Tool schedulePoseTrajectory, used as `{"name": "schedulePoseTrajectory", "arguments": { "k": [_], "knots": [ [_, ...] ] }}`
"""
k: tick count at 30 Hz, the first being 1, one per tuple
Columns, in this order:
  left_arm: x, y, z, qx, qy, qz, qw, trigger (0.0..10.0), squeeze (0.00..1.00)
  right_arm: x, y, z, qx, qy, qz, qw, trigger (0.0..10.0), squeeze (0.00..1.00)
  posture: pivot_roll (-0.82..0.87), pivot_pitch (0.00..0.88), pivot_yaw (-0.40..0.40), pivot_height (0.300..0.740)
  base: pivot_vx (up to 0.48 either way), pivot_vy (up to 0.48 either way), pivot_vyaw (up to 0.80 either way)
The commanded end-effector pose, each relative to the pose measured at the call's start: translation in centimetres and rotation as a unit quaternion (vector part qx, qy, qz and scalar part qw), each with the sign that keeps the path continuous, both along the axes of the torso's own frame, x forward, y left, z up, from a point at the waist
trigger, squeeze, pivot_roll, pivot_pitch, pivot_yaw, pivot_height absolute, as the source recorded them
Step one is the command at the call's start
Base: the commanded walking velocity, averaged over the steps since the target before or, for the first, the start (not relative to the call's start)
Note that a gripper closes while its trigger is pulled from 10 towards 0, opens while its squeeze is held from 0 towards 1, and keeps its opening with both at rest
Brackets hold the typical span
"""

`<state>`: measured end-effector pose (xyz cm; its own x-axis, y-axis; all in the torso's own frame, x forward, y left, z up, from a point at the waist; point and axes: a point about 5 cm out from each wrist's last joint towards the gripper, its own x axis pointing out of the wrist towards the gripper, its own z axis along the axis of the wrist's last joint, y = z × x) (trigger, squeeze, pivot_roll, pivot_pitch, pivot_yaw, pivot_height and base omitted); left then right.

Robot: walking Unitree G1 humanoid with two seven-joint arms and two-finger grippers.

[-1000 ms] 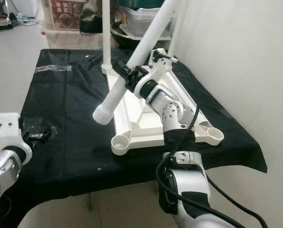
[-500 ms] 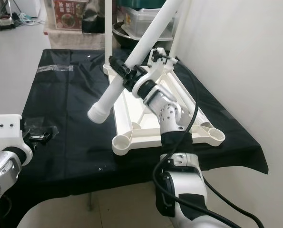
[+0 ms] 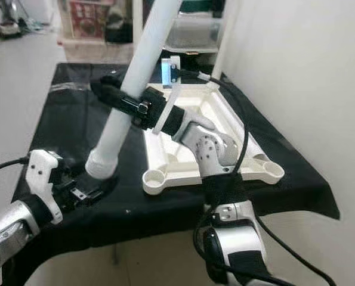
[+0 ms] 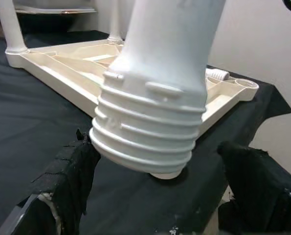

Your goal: Building children table

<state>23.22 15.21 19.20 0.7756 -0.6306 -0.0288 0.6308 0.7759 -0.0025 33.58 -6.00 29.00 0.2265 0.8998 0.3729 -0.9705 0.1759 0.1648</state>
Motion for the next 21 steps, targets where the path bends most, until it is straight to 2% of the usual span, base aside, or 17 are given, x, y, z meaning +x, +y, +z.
{"name": "schedulePoseTrajectory", "arguments": {
  "k": [1,5,8,14,15,16,17,21],
  "knots": [
    [0.1,-0.1,0.1,0.021,-0.007,-0.016,1.000,10.0,0.00,0.0,0.5,0.2,-0.008,-0.012,0.004,1.000,0.0,0.00,0.11,0.000,-0.108,0.740,0.000,0.000,0.00],
    [0.3,0.1,0.2,0.038,-0.011,-0.018,0.999,10.0,0.00,-0.1,0.8,0.2,-0.011,-0.016,0.010,1.000,0.0,0.00,0.11,0.000,-0.106,0.740,0.000,0.000,0.00],
    [0.8,0.4,0.3,0.058,-0.023,-0.011,0.998,10.0,0.00,-1.0,1.3,-0.2,-0.020,-0.020,0.041,0.999,0.0,0.00,0.10,0.000,-0.102,0.740,0.000,0.000,0.00],
    [0.9,0.2,0.2,0.057,-0.026,-0.022,0.998,10.0,0.00,-1.7,1.5,-0.6,-0.027,-0.020,0.062,0.998,0.0,0.00,0.09,0.000,-0.101,0.740,0.000,0.000,0.00],
    [0.8,-0.2,0.0,0.055,-0.024,-0.034,0.998,10.0,0.00,-1.9,1.7,-0.7,-0.028,-0.015,0.067,0.997,0.0,0.00,0.09,0.000,-0.101,0.740,0.000,0.000,0.00],
    [0.6,-0.6,-0.2,0.050,-0.021,-0.048,0.997,9.7,0.00,-2.1,2.0,-0.8,-0.031,-0.014,0.073,0.997,0.0,0.00,0.09,0.000,-0.097,0.740,0.000,0.000,0.00],
    [0.5,-0.9,-0.4,0.047,-0.019,-0.060,0.997,6.1,0.00,-2.3,2.2,-0.8,-0.032,-0.013,0.077,0.996,0.0,0.00,0.09,0.000,-0.097,0.740,0.000,0.000,0.00],
    [0.5,-1.0,-0.4,0.045,-0.019,-0.068,0.996,6.1,0.00,-2.3,2.4,-0.8,-0.033,-0.014,0.081,0.996,0.0,0.00,0.09,0.000,-0.097,0.740,0.000,0.000,0.00]
  ]
}}
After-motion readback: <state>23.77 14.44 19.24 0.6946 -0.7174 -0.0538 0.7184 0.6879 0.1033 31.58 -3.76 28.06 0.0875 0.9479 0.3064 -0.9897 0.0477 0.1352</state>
